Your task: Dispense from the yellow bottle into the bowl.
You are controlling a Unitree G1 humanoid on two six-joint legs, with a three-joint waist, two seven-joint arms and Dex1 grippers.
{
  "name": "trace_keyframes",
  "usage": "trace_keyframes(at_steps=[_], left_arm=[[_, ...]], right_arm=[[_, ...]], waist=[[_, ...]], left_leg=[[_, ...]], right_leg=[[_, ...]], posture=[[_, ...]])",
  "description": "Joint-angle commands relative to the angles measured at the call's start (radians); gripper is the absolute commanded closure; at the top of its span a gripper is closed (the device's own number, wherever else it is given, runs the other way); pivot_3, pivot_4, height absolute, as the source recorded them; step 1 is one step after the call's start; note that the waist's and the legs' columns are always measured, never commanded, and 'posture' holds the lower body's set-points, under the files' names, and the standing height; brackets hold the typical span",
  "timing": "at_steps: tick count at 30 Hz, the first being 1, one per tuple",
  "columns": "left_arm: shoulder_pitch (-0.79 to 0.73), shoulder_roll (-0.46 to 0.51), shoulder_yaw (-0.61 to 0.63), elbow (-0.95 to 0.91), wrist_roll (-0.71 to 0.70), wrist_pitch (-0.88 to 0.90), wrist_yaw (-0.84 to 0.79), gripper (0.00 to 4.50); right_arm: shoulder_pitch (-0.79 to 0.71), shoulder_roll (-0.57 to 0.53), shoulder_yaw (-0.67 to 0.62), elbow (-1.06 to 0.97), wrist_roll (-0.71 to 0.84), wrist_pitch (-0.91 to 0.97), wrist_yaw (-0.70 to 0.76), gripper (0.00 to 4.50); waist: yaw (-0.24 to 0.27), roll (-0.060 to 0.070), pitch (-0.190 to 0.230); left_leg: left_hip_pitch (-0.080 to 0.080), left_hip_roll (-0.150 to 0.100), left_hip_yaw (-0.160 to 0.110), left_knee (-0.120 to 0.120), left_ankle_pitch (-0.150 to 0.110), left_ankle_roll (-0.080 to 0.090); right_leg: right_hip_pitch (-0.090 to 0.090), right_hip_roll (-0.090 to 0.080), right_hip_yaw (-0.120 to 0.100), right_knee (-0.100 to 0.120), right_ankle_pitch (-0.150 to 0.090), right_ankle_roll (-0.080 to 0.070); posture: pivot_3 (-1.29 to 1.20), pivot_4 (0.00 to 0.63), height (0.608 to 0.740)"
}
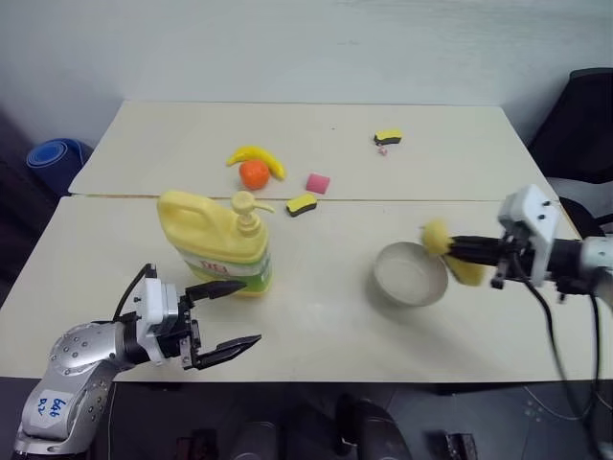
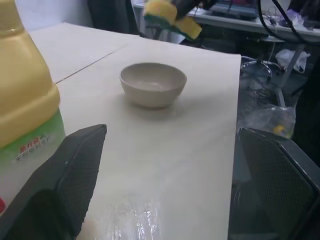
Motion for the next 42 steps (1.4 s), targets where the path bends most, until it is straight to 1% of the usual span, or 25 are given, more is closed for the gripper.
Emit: trace_keyframes(at_steps=[1,2,3,5,6,7,9,10,12,13,15,16,19,21,23,26,28,30,31,33,37,42], left_arm=[[-0.017,0.002,-0.01,-0.021,0.003,-0.015,-0.013,0.0],[-0.023,0.001,-0.012,-0.013,0.007,-0.017,-0.014,0.0],[-0.029,0.001,-0.012,-0.006,0.011,-0.022,-0.016,0.0],[-0.041,0.002,-0.011,0.006,0.014,-0.024,-0.016,0.0],[-0.045,0.003,-0.009,0.009,0.013,-0.024,-0.017,0.0],[-0.05,0.004,-0.006,0.011,0.011,-0.022,-0.016,0.0],[-0.057,0.007,0.0,0.014,0.007,-0.018,-0.017,0.0],[-0.056,0.008,0.002,0.013,0.005,-0.017,-0.018,0.0],[-0.052,0.013,0.025,0.016,-0.014,-0.018,-0.029,0.0],[-0.047,0.016,0.042,0.018,-0.03,-0.01,-0.031,0.0],[-0.033,0.019,0.077,0.031,-0.033,-0.009,-0.025,0.0],[-0.019,0.022,0.096,0.039,-0.029,-0.012,-0.023,0.0],[0.014,0.031,0.129,0.058,-0.017,-0.015,-0.027,0.0],[0.031,0.034,0.14,0.071,-0.002,-0.028,-0.029,0.0],[0.043,0.037,0.146,0.083,0.008,-0.037,-0.036,0.0],[0.062,0.04,0.15,0.097,0.024,-0.058,-0.047,0.0],[0.08,0.046,0.155,0.101,0.034,-0.078,-0.064,0.0],[0.089,0.051,0.166,0.104,0.032,-0.085,-0.073,0.0],[0.09,0.053,0.172,0.106,0.029,-0.085,-0.074,0.0],[0.092,0.055,0.181,0.111,0.027,-0.087,-0.077,0.0],[0.1,0.055,0.185,0.111,0.023,-0.073,-0.079,0.0],[0.095,0.054,0.188,0.102,0.018,-0.07,-0.069,0.0]], right_arm=[[-0.056,-0.024,0.083,0.324,-0.168,-0.231,-0.062,4.45],[-0.092,-0.011,0.102,0.417,-0.199,-0.308,-0.078,4.45],[-0.122,0.002,0.121,0.489,-0.22,-0.345,-0.084,4.45],[-0.188,0.045,0.122,0.618,-0.225,-0.444,-0.112,4.45],[-0.206,0.059,0.126,0.661,-0.229,-0.464,-0.115,4.25],[-0.218,0.069,0.124,0.697,-0.235,-0.513,-0.122,4.0],[-0.226,0.071,0.126,0.736,-0.236,-0.54,-0.094,3.48],[-0.228,0.07,0.126,0.748,-0.236,-0.551,-0.084,3.1],[-0.219,0.069,0.078,0.742,-0.19,-0.578,-0.077,2.43],[-0.203,0.07,0.04,0.723,-0.15,-0.623,-0.059,2.09],[-0.131,0.065,-0.019,0.626,-0.057,-0.619,0.045,1.44],[-0.086,0.067,-0.046,0.549,-0.01,-0.587,0.081,1.02],[-0.006,0.069,-0.071,0.37,0.046,-0.512,0.099,0.12],[0.038,0.074,-0.064,0.242,0.064,-0.434,0.086,0.05],[0.066,0.072,-0.038,0.15,0.036,-0.401,0.059,0.05],[0.032,0.096,-0.02,0.092,0.008,-0.331,-0.026,0.05],[0.027,0.126,-0.027,0.014,0.08,-0.291,-0.004,0.05],[0.069,0.132,-0.006,-0.13,0.156,-0.223,0.052,0.05],[0.096,0.129,0.015,-0.205,0.175,-0.201,0.073,0.05],[0.139,0.138,0.054,-0.325,0.191,-0.152,0.067,0.05],[0.191,0.167,0.158,-0.425,0.097,-0.127,-0.016,0.05],[0.205,0.244,0.255,-0.426,-0.013,-0.069,-0.161,0.05]], waist=[[-0.002,0.0,0.0],[-0.003,0.0,0.0],[-0.007,0.001,0.0],[-0.02,0.003,0.001],[-0.025,0.003,0.001],[-0.027,0.003,0.002],[-0.027,0.004,0.002],[-0.026,0.005,0.002],[-0.025,0.005,0.002],[-0.023,0.005,0.002],[-0.017,0.005,0.002],[-0.017,0.005,0.002],[-0.018,0.005,0.002],[-0.019,0.005,0.002],[-0.02,0.006,0.002],[-0.021,0.006,0.002],[-0.021,0.006,0.002],[-0.019,0.006,0.002],[-0.014,0.006,0.002],[-0.007,0.006,0.002],[0.004,0.004,0.002],[0.002,0.004,0.001]], left_leg=[[0.0,0.0,0.0,0.0,0.0,0.0],[0.0,0.0,0.001,0.0,0.001,0.0],[0.0,0.0,0.002,0.0,0.001,0.0],[0.0,0.0,0.003,0.0,0.003,-0.001],[0.0,0.001,0.003,0.0,0.003,-0.002],[0.0,0.001,0.004,-0.001,0.004,-0.002],[0.0,0.002,0.005,-0.001,0.005,-0.004],[0.001,0.002,0.005,-0.001,0.005,-0.004],[0.001,0.002,0.004,0.0,0.005,-0.004],[0.001,0.002,0.003,0.0,0.005,-0.004],[0.001,0.002,0.002,0.0,0.005,-0.004],[0.001,0.002,0.0,0.0,0.005,-0.004],[0.0,0.002,-0.001,0.0,0.004,-0.005],[0.0,0.002,-0.001,0.0,0.004,-0.004],[0.001,0.002,-0.001,0.0,0.004,-0.005],[0.001,0.003,-0.001,0.0,0.004,-0.005],[0.001,0.002,-0.001,0.0,0.004,-0.005],[0.0,0.003,-0.002,0.0,0.003,-0.005],[0.0,0.003,-0.002,0.0,0.003,-0.005],[-0.001,0.003,-0.003,-0.001,0.003,-0.005],[0.0,0.002,-0.003,0.0,0.002,-0.003],[-0.001,0.001,-0.003,0.0,0.001,-0.003]], right_leg=[[0.0,0.0,0.0,0.0,0.0,0.0],[0.0,0.0,0.0,0.0,0.0,0.001],[0.0,0.001,0.0,0.0,0.0,0.001],[0.0,0.002,0.0,0.001,0.0,0.001],[0.0,0.002,0.0,0.002,0.0,0.001],[0.0,0.002,0.0,0.002,0.001,0.001],[0.0,0.003,0.001,0.005,0.001,0.001],[0.0,0.003,0.001,0.007,0.001,0.001],[0.0,0.002,0.002,0.007,0.001,0.001],[0.0,0.002,0.003,0.007,0.001,0.001],[0.0,0.002,0.002,0.007,0.001,0.001],[0.0,0.002,0.001,0.006,0.001,0.001],[0.001,0.002,0.0,0.005,0.001,0.001],[0.001,0.001,0.0,0.005,0.001,0.001],[0.001,0.001,0.0,0.002,0.001,0.001],[0.0,0.001,0.0,0.002,0.0,0.001],[0.0,0.001,0.0,0.001,0.0,0.001],[-0.001,0.001,0.0,0.001,0.0,0.001],[-0.001,0.001,0.0,0.001,0.0,0.001],[-0.001,0.001,-0.001,0.001,0.0,0.0],[0.0,-0.001,0.0,0.0,0.001,0.001],[-0.001,-0.001,0.0,0.0,0.001,0.001]], posture=[[0.0,0.15,0.74],[0.0,0.15,0.74],[0.0,0.15,0.74],[0.0,0.15,0.74],[0.0,0.15,0.74],[0.0,0.15,0.74],[0.0,0.15,0.74],[0.0,0.15,0.74],[0.0,0.15,0.74],[0.0,0.15,0.74],[0.0,0.15,0.74],[0.0,0.15,0.74],[0.0,0.15,0.74],[0.0,0.15,0.74],[0.0,0.15,0.74],[0.0,0.15,0.74],[0.0,0.15,0.74],[0.0,0.15,0.74],[0.0,0.15,0.74],[0.0,0.15,0.74],[0.0,0.15,0.74],[0.0,0.15,0.74]])
